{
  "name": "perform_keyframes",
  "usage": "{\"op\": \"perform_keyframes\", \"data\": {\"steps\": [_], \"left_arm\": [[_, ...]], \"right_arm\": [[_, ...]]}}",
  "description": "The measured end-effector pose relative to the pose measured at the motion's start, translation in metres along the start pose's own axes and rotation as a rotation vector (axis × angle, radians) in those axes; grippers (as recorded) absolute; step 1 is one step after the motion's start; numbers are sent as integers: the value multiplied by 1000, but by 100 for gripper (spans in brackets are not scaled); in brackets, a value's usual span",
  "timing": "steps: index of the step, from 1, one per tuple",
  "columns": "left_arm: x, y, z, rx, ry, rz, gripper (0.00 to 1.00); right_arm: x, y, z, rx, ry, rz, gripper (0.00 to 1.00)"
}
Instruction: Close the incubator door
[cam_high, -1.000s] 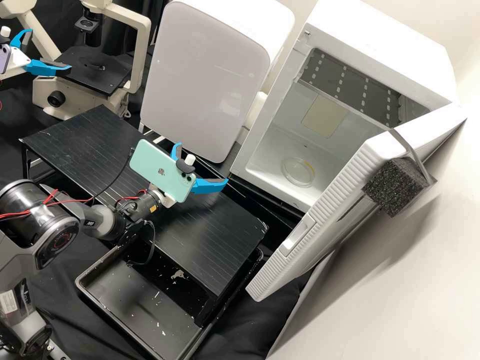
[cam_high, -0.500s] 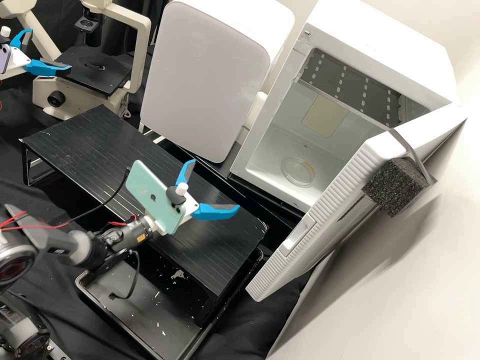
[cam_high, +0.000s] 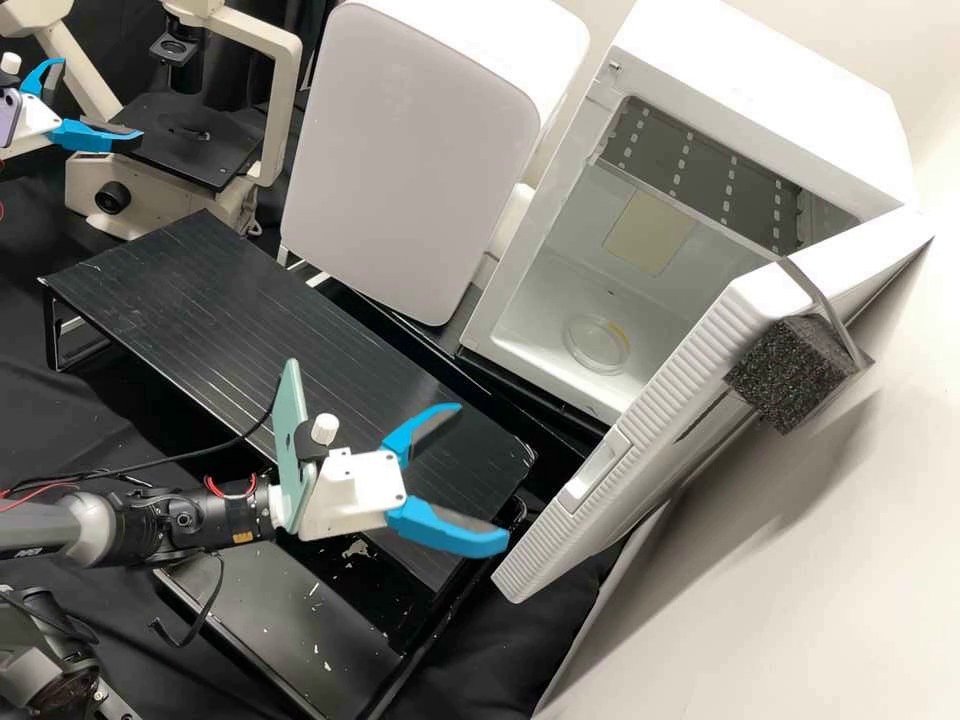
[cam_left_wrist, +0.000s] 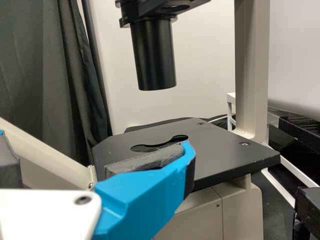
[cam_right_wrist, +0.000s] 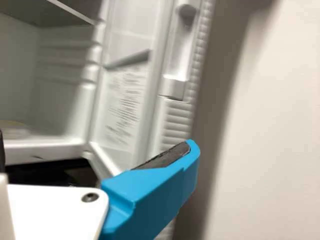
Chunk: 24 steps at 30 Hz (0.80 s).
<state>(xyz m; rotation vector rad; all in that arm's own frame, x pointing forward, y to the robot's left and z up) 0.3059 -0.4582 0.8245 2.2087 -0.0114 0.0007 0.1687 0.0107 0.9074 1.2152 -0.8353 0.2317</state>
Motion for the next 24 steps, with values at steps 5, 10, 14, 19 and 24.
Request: {"op": "perform_keyframes", "data": {"steps": [5,10,14,19,24], "left_arm": [[0,0,0,0,0,0,100],[0,0,0,0,0,0,100],[0,0,0,0,0,0,100],[0,0,0,0,0,0,100],[0,0,0,0,0,0,100]], "right_arm": [[7,-2,7,-29,-47,8,100],[28,-14,17,-78,-127,-4,100],[45,-25,28,-115,-194,-14,100],[59,-32,38,-130,-243,-15,100],[64,-35,41,-100,-258,-9,100]]}}
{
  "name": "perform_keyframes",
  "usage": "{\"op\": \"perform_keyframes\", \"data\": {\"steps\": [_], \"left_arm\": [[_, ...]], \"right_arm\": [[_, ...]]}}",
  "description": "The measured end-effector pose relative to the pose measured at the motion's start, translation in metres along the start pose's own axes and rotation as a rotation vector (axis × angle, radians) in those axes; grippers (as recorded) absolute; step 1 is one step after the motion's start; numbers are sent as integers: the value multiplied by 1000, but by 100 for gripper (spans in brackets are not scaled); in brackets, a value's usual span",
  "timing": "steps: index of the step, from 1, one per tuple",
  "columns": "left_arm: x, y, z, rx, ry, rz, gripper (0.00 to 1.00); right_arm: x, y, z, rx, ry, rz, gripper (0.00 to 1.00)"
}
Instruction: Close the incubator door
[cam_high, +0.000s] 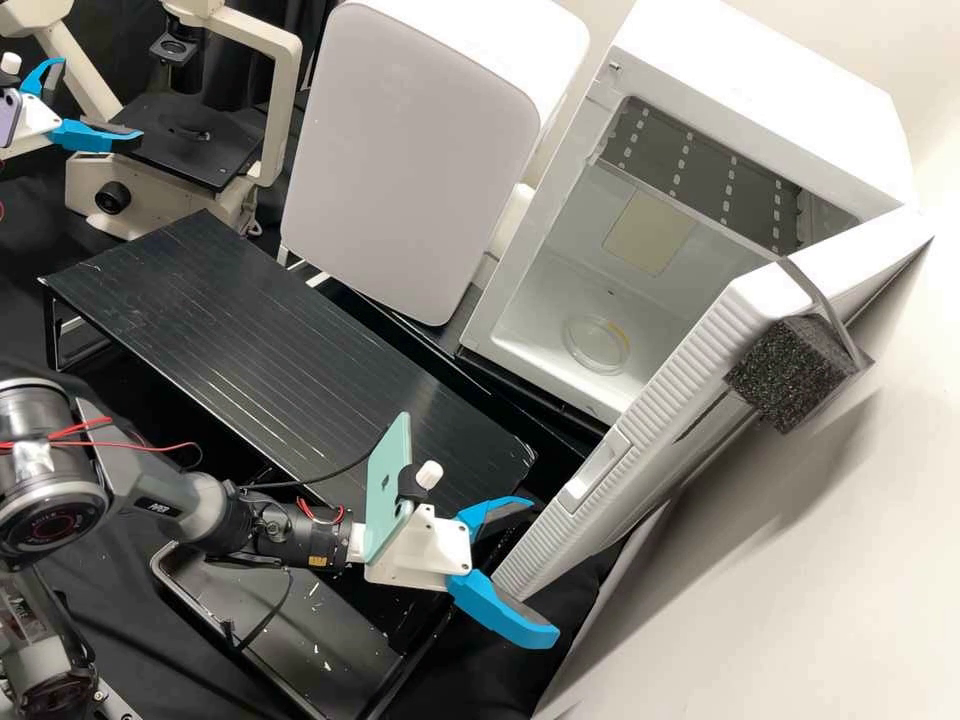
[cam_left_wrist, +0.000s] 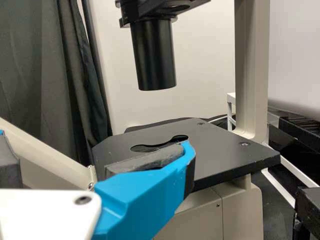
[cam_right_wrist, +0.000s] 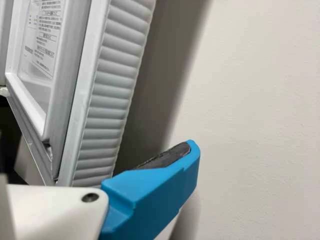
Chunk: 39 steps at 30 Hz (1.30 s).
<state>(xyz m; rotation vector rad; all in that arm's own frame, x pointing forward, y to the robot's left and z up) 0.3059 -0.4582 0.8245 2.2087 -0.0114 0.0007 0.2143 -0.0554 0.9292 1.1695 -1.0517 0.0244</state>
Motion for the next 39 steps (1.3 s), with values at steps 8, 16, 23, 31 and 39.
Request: {"op": "perform_keyframes", "data": {"steps": [8,16,23,31,39], "left_arm": [[0,0,0,0,0,0,100],[0,0,0,0,0,0,100],[0,0,0,0,0,0,100],[0,0,0,0,0,0,100],[0,0,0,0,0,0,100]], "right_arm": [[0,-1,-1,73,14,-7,100],[2,-9,-10,189,144,-74,100],[4,-8,-9,291,170,-87,100],[-8,2,-10,366,226,-95,100],[-54,23,-31,446,410,-155,100]]}}
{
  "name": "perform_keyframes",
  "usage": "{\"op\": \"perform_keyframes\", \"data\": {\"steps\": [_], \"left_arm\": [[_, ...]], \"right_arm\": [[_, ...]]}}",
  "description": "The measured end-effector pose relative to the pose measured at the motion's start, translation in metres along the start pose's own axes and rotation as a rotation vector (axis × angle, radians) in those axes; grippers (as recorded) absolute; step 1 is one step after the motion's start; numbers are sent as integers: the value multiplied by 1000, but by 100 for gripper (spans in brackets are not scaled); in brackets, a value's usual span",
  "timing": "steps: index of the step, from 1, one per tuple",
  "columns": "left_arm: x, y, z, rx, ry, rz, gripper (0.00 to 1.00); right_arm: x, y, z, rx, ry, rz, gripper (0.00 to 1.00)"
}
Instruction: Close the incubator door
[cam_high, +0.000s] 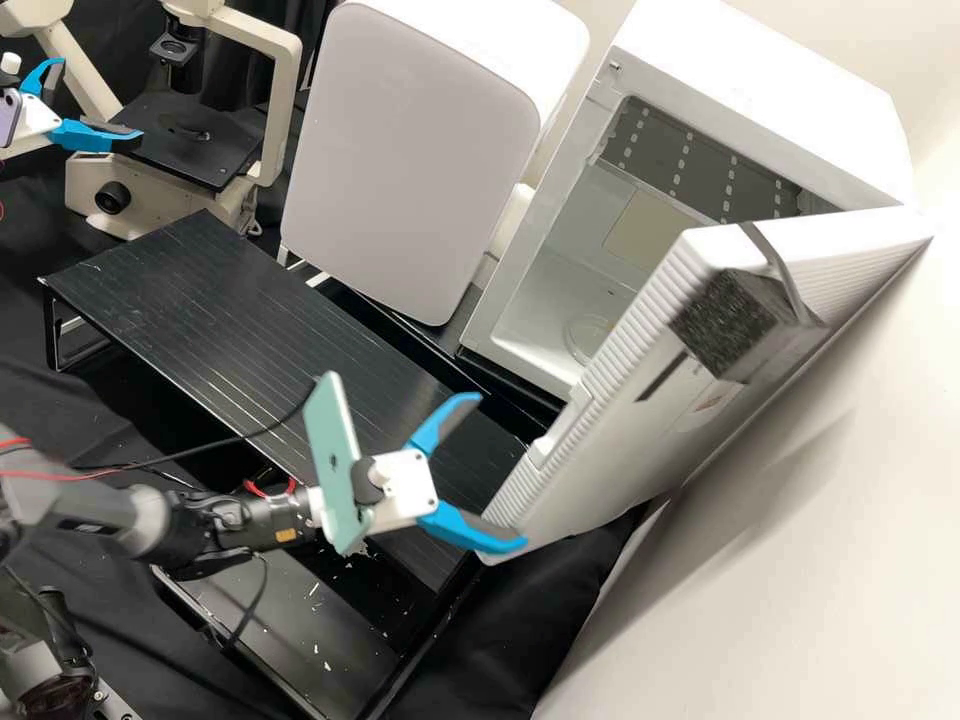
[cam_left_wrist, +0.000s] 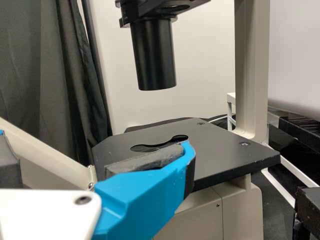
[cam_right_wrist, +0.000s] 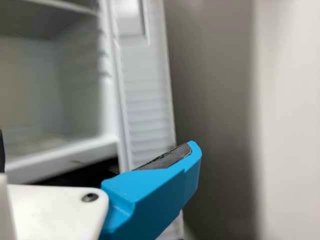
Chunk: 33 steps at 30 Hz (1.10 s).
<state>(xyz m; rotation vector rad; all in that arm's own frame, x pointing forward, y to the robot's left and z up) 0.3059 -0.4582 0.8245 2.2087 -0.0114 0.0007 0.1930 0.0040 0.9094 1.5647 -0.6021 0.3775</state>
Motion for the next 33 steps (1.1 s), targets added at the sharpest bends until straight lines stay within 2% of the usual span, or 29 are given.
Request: {"op": "perform_keyframes", "data": {"steps": [6,9,11,13,17,20,26,33], "left_arm": [[0,0,0,0,0,0,100],[0,0,0,0,0,0,100],[0,0,0,0,0,0,100],[0,0,0,0,0,0,100],[0,0,0,0,0,0,100],[0,0,0,0,0,0,100],[0,0,0,0,0,0,100],[0,0,0,0,0,0,100]], "right_arm": [[-30,8,-38,54,220,-32,100],[-38,10,-48,79,280,-43,100],[-41,9,-51,73,297,-47,100],[-42,8,-51,51,288,-40,100],[-42,8,-46,-38,224,12,100],[-37,1,-38,-92,167,10,100],[-14,-17,-23,-157,71,-32,100],[16,-31,-7,-204,-15,-35,100]]}}
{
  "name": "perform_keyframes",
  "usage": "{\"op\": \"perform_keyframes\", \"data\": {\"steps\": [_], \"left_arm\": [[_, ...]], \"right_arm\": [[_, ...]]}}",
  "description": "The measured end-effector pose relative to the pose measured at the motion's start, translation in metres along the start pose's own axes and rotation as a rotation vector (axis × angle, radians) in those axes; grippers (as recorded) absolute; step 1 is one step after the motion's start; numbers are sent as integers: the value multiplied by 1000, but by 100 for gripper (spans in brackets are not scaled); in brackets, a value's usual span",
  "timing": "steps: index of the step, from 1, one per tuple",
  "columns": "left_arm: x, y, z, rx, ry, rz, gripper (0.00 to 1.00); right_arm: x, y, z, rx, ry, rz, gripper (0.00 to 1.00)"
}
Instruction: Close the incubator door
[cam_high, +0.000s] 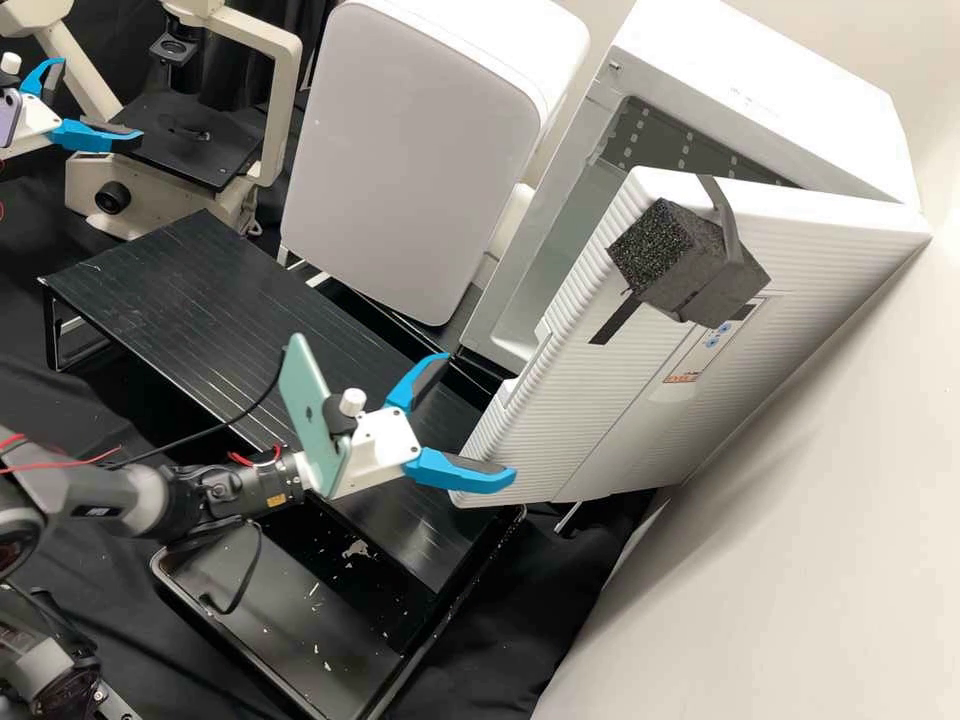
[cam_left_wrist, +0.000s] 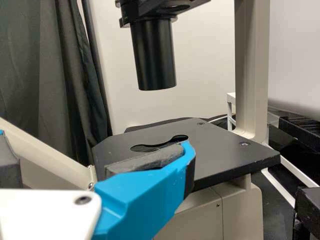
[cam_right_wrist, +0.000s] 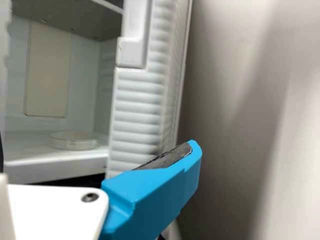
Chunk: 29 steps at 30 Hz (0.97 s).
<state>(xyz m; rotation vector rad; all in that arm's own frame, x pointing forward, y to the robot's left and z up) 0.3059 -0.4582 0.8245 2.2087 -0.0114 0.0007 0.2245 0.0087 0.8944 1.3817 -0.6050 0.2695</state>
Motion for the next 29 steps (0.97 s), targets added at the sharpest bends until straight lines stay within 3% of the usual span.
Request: {"op": "perform_keyframes", "data": {"steps": [4,12,17,22,29], "left_arm": [[0,0,0,0,0,0,100],[0,0,0,0,0,0,100],[0,0,0,0,0,0,100],[0,0,0,0,0,0,100],[0,0,0,0,0,0,100]], "right_arm": [[7,-2,4,15,-19,4,100],[5,-5,-11,199,118,-68,100],[1,-10,-33,291,253,-172,100],[-6,-17,-56,295,396,-252,100],[-13,-22,-58,345,347,-250,100]]}}
